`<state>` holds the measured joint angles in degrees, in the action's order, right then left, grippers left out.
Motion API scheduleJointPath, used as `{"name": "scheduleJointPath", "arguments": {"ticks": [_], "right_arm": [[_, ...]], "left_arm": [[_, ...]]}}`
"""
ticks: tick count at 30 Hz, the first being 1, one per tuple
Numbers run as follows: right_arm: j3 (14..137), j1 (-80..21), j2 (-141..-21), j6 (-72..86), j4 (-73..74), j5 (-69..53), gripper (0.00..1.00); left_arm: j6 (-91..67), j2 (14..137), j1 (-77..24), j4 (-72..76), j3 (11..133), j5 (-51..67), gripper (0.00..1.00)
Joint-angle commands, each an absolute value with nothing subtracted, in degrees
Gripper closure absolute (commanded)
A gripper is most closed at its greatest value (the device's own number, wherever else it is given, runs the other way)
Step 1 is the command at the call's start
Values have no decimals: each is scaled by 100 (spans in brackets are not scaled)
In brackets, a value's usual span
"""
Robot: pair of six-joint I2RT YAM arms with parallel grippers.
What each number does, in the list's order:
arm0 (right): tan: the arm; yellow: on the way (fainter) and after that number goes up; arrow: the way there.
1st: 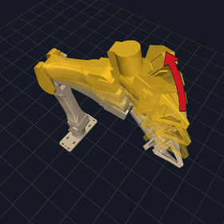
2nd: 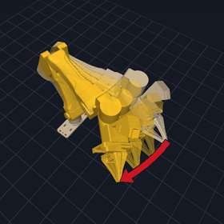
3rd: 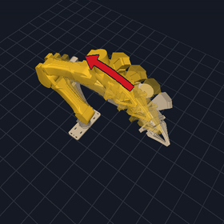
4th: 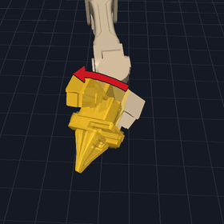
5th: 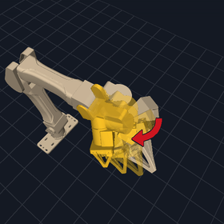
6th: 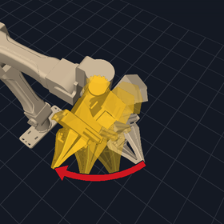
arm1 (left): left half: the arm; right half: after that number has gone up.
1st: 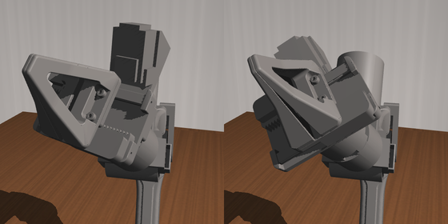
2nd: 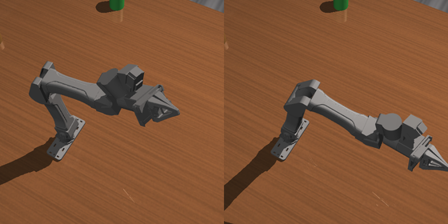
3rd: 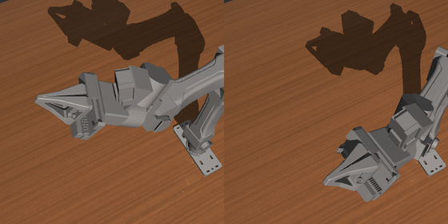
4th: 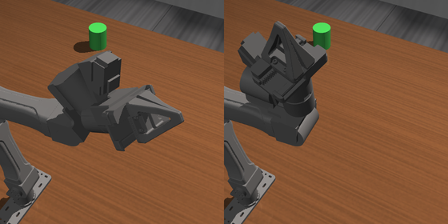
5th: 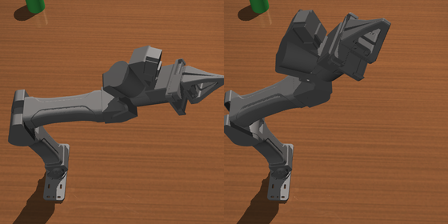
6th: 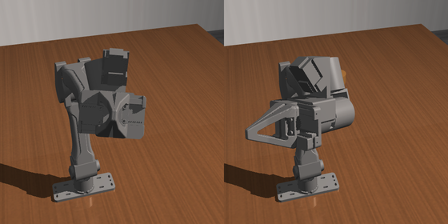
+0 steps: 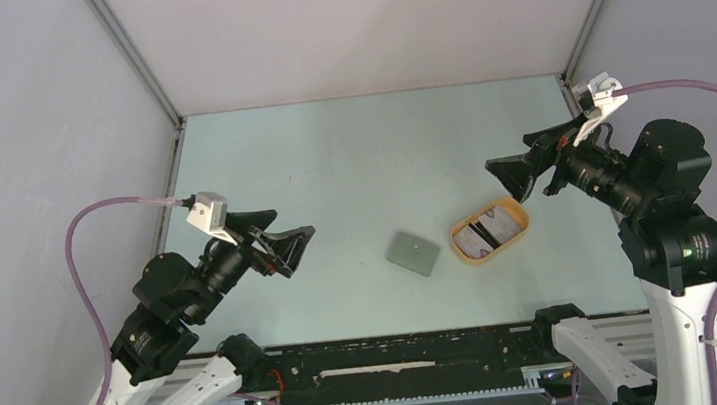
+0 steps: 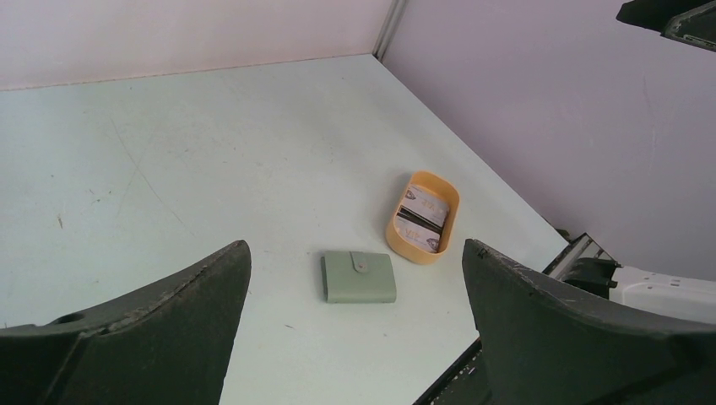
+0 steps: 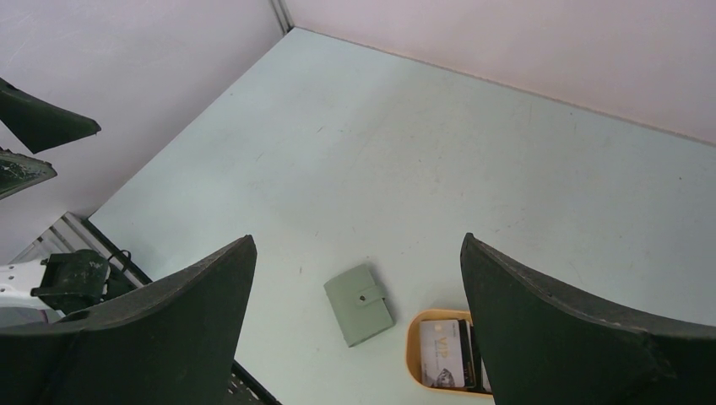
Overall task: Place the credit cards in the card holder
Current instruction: Reset both arms
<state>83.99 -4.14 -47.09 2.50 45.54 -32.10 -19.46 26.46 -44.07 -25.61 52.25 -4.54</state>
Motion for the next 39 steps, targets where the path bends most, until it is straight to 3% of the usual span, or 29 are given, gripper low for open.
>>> {"name": "scheduleJointPath", "arguments": {"ticks": [1, 39], "right_arm": [[8385, -379, -4709, 279, 4402, -3172, 0], [8376, -369, -4710, 249, 4406, -3195, 0]], "left_arm": [[-1905, 2603, -4380, -2417, 5093, -570, 0], [-1954, 2426, -4377, -2426, 4930, -729, 0]]}}
